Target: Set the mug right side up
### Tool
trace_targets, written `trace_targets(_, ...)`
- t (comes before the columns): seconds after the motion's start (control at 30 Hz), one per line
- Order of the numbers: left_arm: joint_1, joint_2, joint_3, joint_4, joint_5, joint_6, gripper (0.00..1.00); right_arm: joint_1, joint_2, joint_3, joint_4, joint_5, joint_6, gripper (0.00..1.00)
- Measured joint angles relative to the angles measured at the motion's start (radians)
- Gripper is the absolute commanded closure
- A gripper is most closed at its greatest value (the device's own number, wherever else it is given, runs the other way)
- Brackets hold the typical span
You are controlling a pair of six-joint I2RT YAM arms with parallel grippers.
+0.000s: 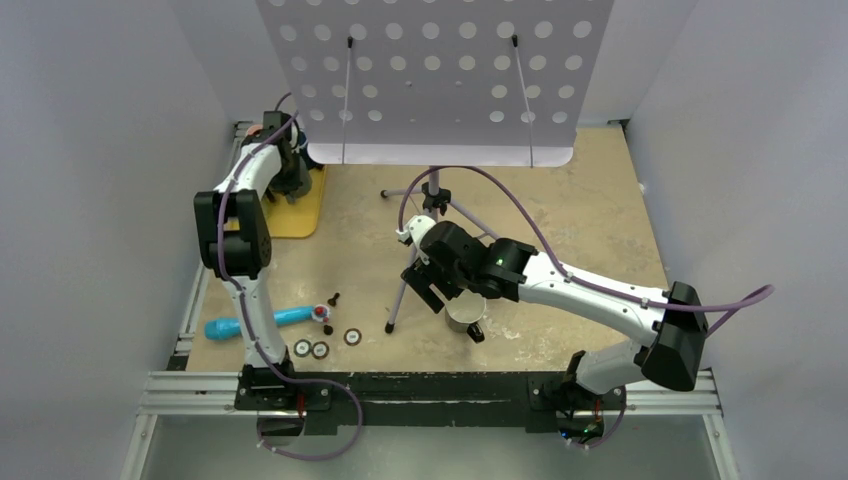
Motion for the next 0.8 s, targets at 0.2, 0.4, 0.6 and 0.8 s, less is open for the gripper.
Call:
trace_targets(0.2, 0.006, -0.191, -0.245, 0.042, 0.113, 0.011, 1.00, 0.007, -0.042, -0.010, 0.033, -0.024, 0.014, 0.14)
trace_targets(0.4, 0.017, -0.592, -0.468, -0.020, 0.297, 0.011, 1.00, 0.052, -0.110, -0.044, 0.204, -0.076, 0.043, 0.13)
trace_targets(0.6, 0.020, -0.954, -0.568, -0.100, 0.516, 0.017, 1.00, 0.110, -0.111, -0.133, 0.560, -0.195, 0.126, 0.11)
trace_targets(0.8, 0.020, -1.198, -0.634, -0.292, 0.690, 0.041, 1.00, 0.109, -0.061, -0.220, 0.948, -0.259, 0.298, 0.10)
